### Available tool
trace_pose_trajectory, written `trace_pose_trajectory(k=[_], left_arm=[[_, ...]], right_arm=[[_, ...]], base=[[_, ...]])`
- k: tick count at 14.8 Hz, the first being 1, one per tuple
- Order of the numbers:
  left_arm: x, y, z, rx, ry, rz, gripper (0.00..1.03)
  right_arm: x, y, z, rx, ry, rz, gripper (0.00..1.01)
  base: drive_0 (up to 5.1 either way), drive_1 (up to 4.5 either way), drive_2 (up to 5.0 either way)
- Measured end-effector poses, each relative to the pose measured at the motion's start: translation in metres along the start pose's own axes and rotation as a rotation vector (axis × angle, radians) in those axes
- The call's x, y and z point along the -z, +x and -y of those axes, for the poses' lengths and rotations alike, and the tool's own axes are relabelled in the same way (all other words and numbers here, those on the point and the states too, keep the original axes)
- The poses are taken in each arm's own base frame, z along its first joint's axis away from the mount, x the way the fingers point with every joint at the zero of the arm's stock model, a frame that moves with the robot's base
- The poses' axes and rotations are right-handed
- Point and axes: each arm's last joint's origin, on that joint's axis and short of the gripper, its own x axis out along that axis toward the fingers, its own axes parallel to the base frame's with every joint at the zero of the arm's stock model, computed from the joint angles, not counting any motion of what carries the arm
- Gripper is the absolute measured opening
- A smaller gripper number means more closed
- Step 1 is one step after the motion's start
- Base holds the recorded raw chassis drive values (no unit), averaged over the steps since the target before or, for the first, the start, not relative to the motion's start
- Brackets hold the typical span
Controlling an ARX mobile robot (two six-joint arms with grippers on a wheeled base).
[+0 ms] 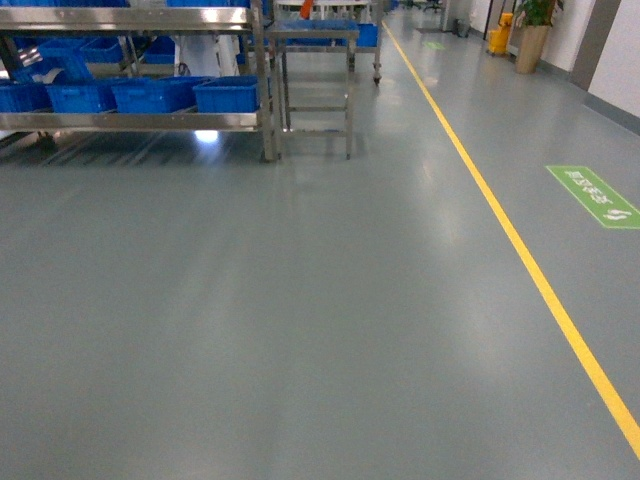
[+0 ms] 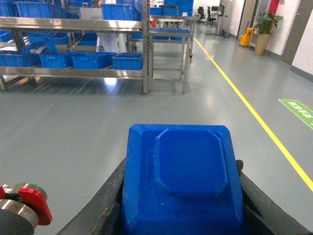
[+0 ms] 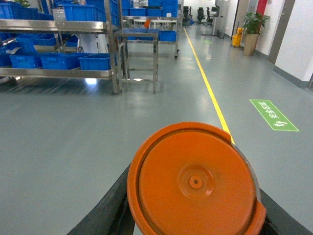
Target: Sort blue parts and orange caps into right shelf containers
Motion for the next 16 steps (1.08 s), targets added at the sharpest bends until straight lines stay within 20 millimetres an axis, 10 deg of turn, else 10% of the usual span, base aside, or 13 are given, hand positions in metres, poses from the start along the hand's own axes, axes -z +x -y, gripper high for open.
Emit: trace_pose_trajectory(k=[16], left_arm=[[0.0003, 0.0000, 0.0000, 0.000, 0.000, -0.003, 0.44]], right_arm=[[0.0006, 0.0000, 0.0000, 0.000, 0.000, -0.006, 0.45]], base=[[0.1, 4.23, -4.1]])
